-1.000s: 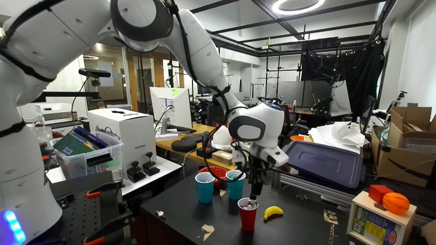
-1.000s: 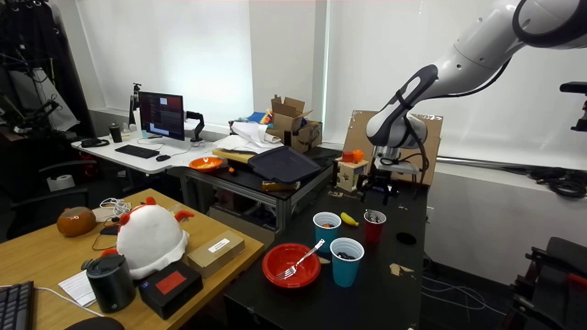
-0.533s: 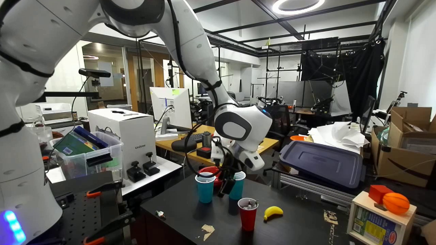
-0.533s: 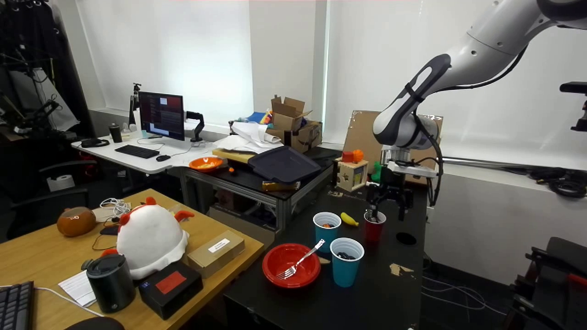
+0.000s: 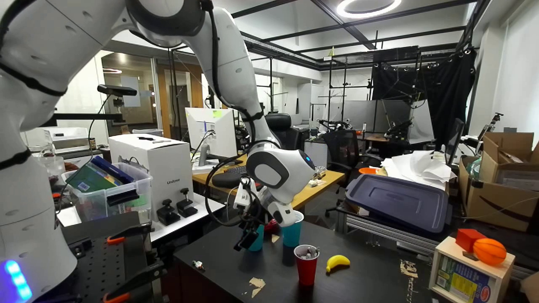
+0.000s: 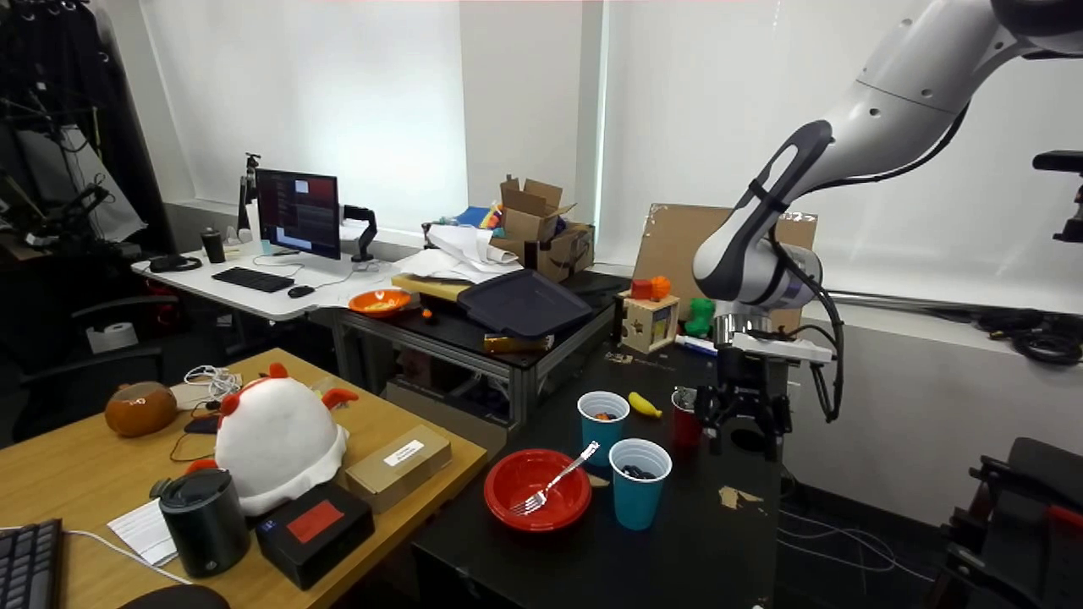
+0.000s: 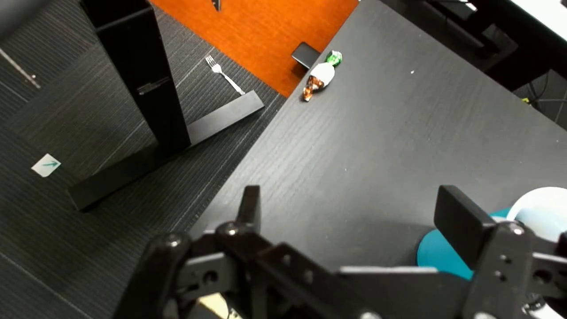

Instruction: Pick up the sweet on the table and put it in the red cup

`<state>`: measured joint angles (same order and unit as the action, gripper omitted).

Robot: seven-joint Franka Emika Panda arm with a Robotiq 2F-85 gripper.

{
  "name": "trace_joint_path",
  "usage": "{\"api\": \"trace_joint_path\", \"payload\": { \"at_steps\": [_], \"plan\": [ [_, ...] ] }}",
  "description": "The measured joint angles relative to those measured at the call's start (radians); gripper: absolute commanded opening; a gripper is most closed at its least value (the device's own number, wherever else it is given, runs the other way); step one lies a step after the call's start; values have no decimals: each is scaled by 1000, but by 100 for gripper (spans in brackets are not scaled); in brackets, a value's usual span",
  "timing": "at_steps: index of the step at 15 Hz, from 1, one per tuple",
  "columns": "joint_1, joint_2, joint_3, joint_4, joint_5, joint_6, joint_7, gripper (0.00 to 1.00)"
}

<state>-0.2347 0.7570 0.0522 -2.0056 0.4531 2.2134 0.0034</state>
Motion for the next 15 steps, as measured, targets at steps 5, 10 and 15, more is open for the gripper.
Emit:
{"api": "trace_joint_path", "payload": {
  "at_steps": [5, 10, 15],
  "plan": [
    [39, 55, 3, -10, 4, 29, 1, 100],
    [85, 125, 4, -11, 3, 147, 7, 100],
    [121, 180, 4, -11, 3, 185, 67, 100]
  ]
}}
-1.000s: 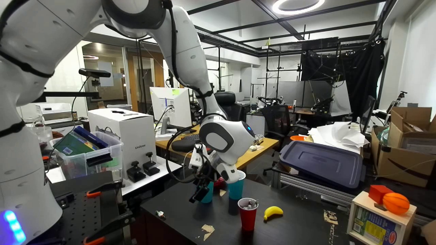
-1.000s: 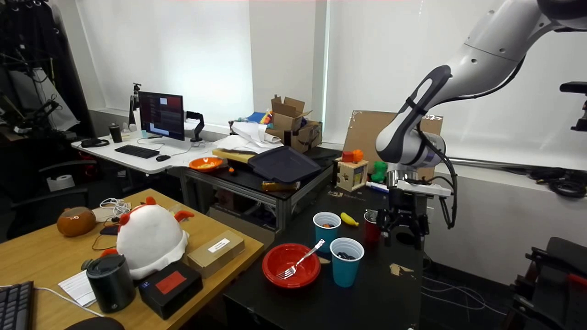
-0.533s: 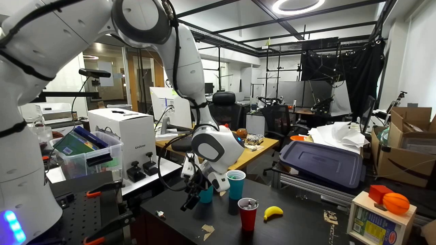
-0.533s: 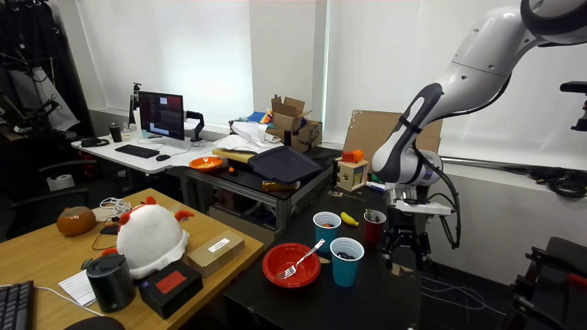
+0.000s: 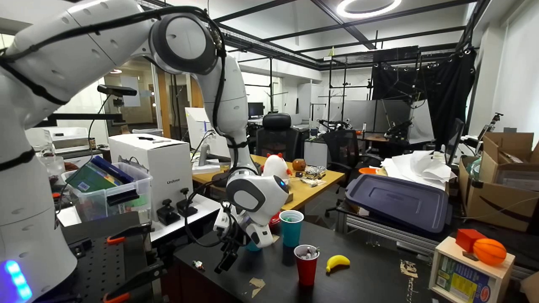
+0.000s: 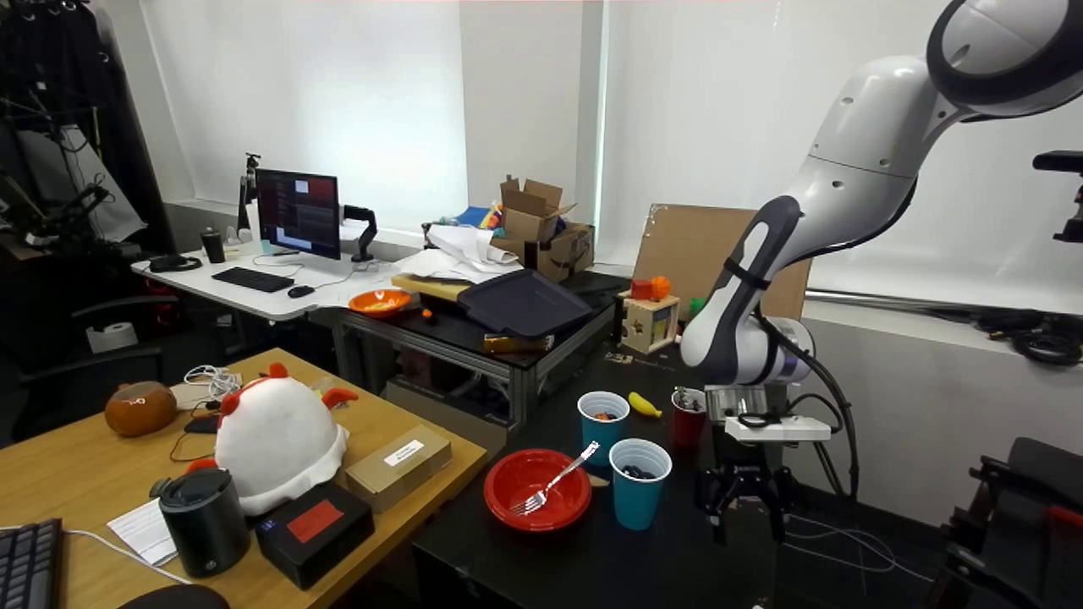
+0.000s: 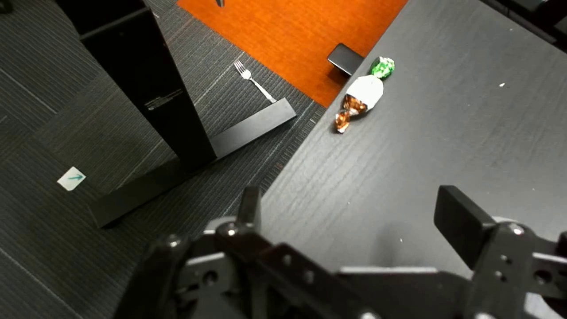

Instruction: Pick up the sweet on the table and put it in the red cup

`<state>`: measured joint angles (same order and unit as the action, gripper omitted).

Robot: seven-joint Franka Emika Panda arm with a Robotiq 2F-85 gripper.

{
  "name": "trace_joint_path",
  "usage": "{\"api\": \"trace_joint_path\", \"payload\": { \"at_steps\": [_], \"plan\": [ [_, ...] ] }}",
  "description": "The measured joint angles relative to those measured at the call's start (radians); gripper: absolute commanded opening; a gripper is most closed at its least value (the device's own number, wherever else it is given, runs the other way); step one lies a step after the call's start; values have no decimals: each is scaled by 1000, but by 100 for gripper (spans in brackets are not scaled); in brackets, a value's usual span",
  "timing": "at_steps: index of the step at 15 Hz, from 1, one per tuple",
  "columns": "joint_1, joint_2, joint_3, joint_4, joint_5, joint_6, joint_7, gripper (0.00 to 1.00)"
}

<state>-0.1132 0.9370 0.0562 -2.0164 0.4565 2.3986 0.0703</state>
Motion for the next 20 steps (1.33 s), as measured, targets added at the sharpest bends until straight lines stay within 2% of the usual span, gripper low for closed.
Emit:
{"api": "trace_joint_path", "payload": {
  "at_steps": [6, 20],
  "plan": [
    [1, 42, 0, 0, 1, -1, 88, 100],
    [-31, 84, 76, -1, 61, 9, 86, 100]
  ]
}}
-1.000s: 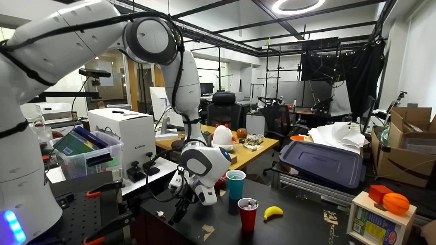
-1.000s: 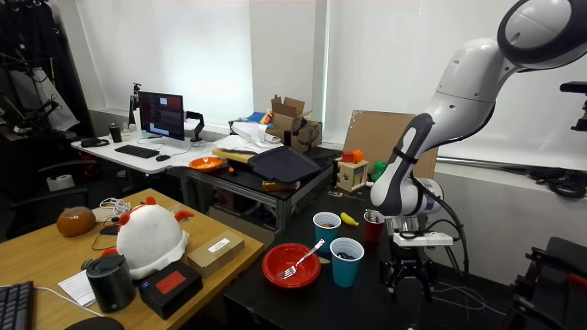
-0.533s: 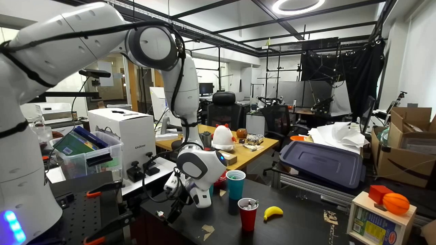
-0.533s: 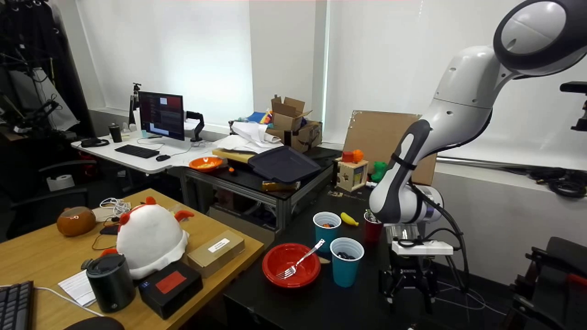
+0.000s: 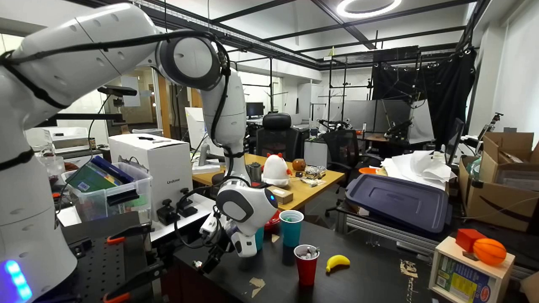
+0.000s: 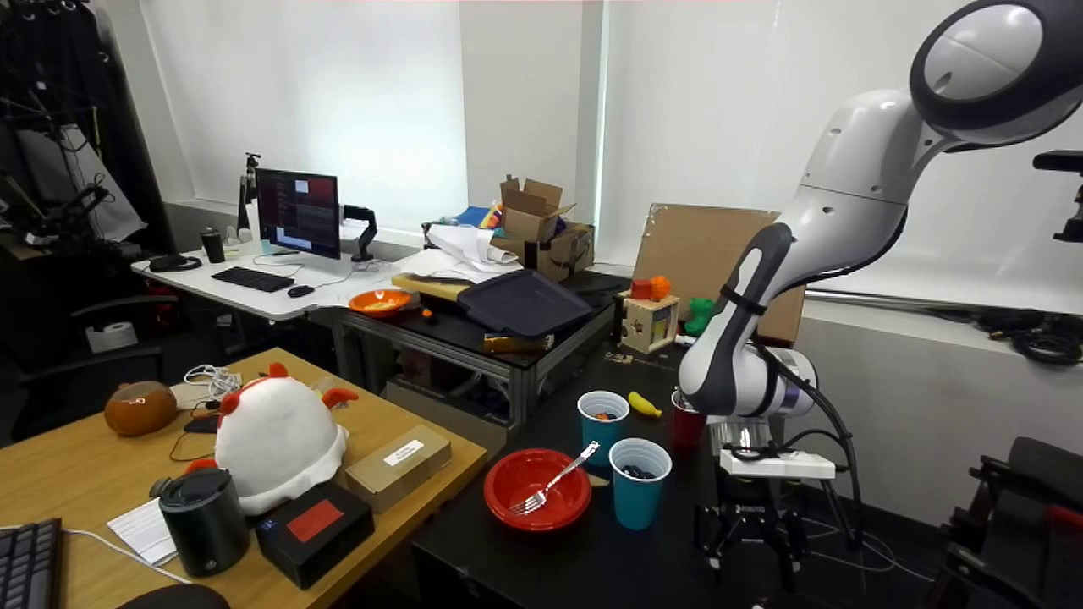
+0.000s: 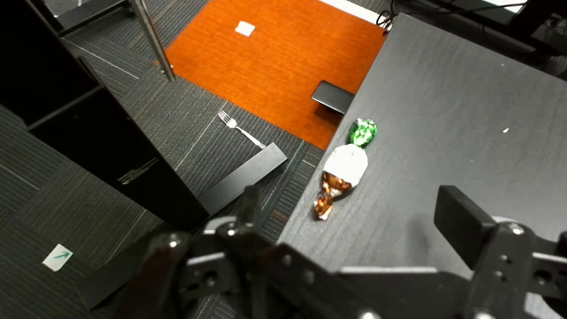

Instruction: Pick up the sweet on the table and put it in the red cup

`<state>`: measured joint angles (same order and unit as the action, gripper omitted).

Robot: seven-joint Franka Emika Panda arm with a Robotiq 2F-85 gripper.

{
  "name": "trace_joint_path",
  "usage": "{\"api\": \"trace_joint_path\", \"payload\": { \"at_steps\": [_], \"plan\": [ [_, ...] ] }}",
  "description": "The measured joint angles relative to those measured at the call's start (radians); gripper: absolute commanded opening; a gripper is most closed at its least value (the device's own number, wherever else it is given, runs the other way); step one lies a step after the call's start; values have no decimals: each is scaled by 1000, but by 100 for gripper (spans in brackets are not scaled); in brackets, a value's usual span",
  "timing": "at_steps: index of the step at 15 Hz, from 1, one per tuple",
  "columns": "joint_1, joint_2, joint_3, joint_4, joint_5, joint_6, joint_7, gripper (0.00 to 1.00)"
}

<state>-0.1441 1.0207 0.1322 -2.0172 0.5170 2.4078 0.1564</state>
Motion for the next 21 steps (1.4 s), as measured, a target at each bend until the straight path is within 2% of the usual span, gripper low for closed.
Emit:
{"api": "trace_joint_path", "payload": {
  "at_steps": [7, 8, 9, 18, 19, 21],
  "plan": [
    [-36, 20, 24, -2, 2, -8, -43, 100],
    [-40, 21, 26, -2, 2, -13, -54, 75],
    [-44, 21, 29, -2, 2, -18, -60, 74],
    [-53, 21, 33, 0, 2, -74, -96, 5],
    [-53, 21, 33, 1, 2, -80, -96, 1],
    [-54, 21, 33, 4, 2, -92, -96, 0]
  ]
}}
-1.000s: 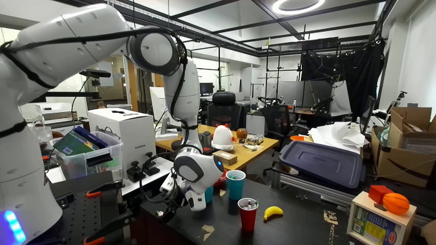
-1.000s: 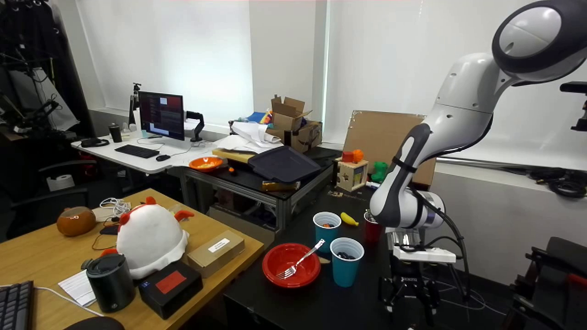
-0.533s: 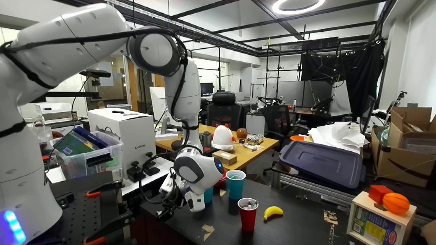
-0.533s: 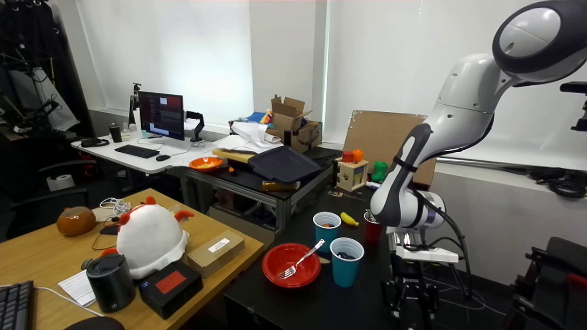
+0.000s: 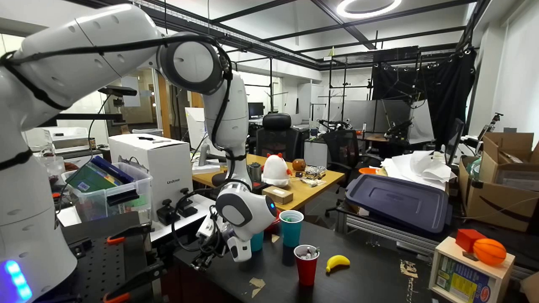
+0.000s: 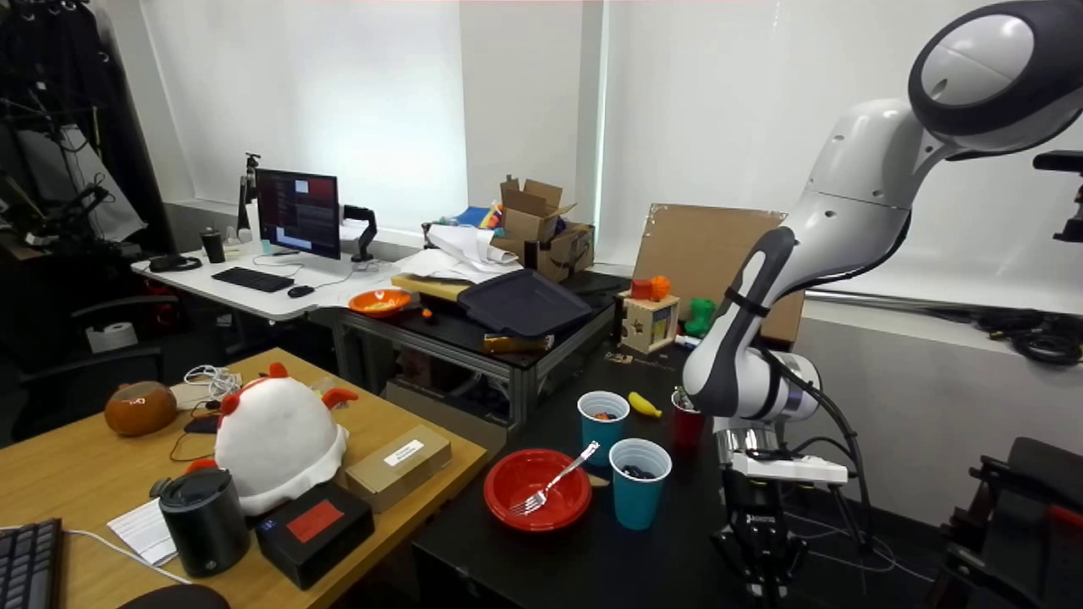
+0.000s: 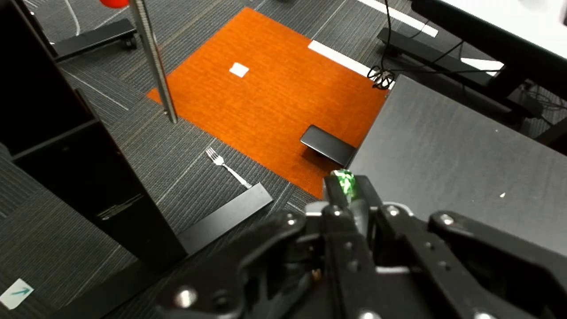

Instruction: Pick up the sweet on the table and put it in the red cup

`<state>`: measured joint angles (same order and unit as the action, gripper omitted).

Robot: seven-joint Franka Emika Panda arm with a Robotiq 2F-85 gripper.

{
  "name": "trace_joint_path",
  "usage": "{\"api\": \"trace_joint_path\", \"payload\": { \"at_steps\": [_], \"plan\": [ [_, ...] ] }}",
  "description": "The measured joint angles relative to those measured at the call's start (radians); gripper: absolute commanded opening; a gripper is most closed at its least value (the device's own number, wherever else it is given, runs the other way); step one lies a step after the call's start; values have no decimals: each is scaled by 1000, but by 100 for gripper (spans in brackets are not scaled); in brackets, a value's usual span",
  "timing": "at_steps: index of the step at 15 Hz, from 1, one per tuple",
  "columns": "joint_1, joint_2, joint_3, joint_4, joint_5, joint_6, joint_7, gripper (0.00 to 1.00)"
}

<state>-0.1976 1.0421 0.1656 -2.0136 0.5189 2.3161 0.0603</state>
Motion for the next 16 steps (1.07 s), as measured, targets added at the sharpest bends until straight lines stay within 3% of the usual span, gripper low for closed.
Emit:
{"api": "trace_joint_path", "payload": {
  "at_steps": [16],
  "plan": [
    [-17, 0, -4, 16, 0, -54, -51, 0]
  ]
}}
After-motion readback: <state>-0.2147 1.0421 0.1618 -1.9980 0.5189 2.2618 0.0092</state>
